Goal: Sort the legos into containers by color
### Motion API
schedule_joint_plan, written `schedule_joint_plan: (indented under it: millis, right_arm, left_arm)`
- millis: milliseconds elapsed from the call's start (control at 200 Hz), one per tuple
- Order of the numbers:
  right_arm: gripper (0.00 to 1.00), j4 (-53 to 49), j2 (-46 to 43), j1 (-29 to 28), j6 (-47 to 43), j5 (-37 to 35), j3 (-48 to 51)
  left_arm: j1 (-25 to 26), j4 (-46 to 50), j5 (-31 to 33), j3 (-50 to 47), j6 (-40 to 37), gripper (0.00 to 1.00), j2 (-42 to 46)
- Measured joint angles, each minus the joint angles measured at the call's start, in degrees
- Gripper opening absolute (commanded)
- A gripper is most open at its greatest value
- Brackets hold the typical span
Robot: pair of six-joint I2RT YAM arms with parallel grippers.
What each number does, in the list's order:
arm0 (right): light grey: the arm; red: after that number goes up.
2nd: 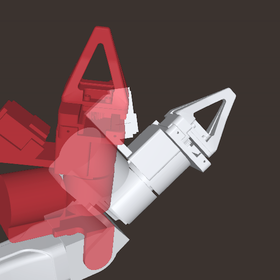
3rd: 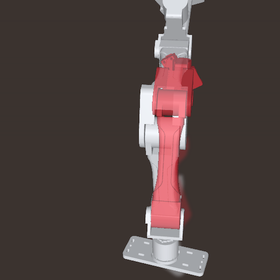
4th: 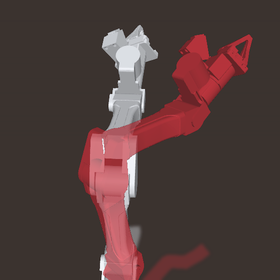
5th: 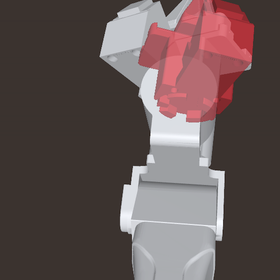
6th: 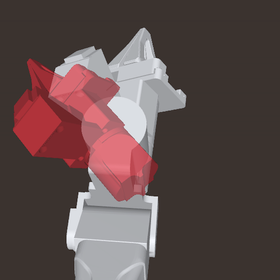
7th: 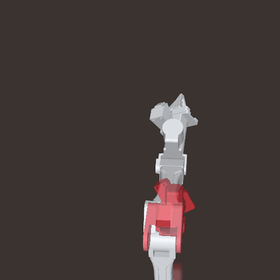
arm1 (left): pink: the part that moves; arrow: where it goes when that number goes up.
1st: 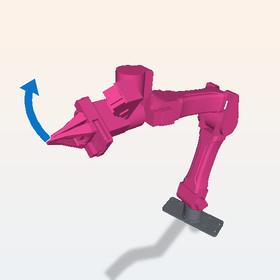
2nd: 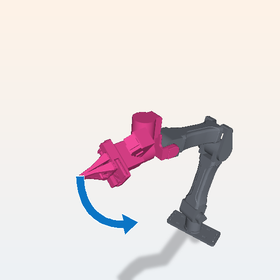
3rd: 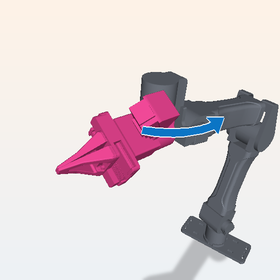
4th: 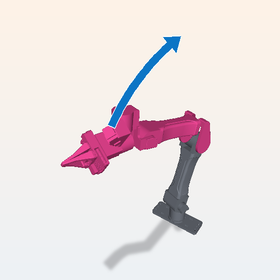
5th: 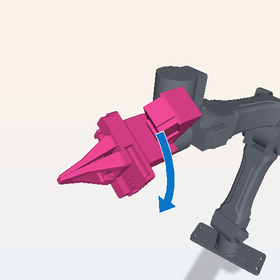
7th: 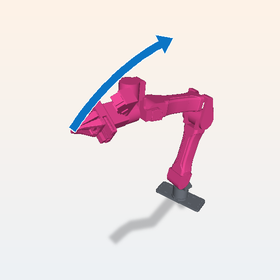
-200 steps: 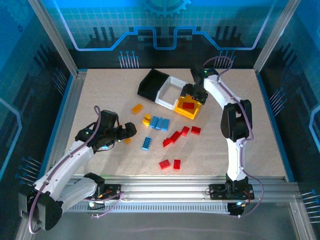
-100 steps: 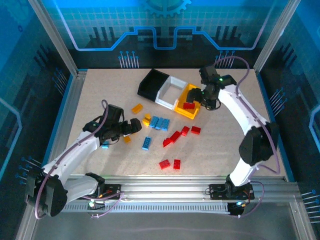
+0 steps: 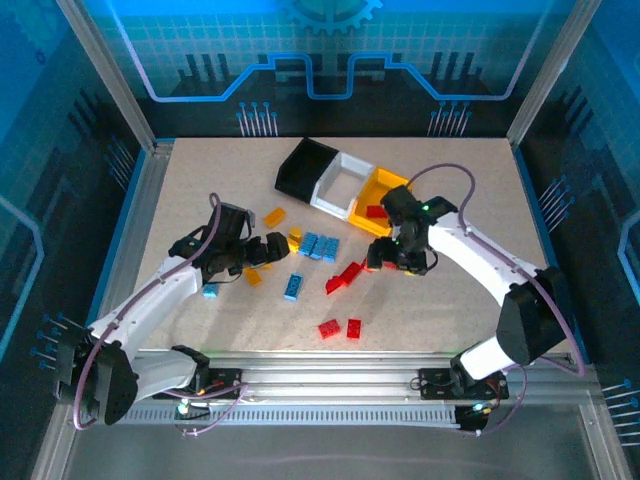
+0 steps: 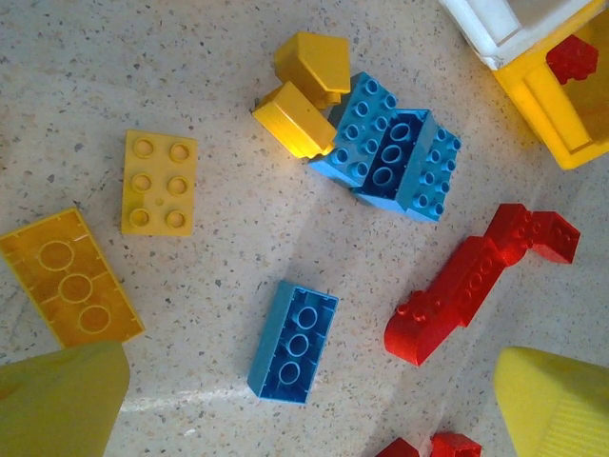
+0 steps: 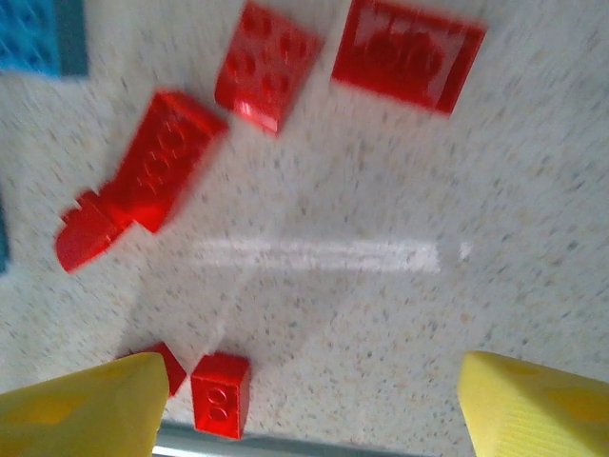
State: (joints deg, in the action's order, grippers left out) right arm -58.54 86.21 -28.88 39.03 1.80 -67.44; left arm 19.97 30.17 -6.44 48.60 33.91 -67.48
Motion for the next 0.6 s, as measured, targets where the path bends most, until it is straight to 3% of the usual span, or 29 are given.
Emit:
schedule_joint_plan:
  millis: [335, 595]
  right_arm:
    - [0.74, 3.93, 3.43, -15.58, 5.35, 2.14, 6.60]
    - [0.71, 5.44, 4.81, -18.29, 6.01, 2.38, 6.82]
  left_arm:
    - [0.00, 2.69, -0.07, -2.40, -1.27, 0.99, 4.20]
    - [0.00, 3.69, -0.07, -3.82, -1.29, 0.99, 4.57]
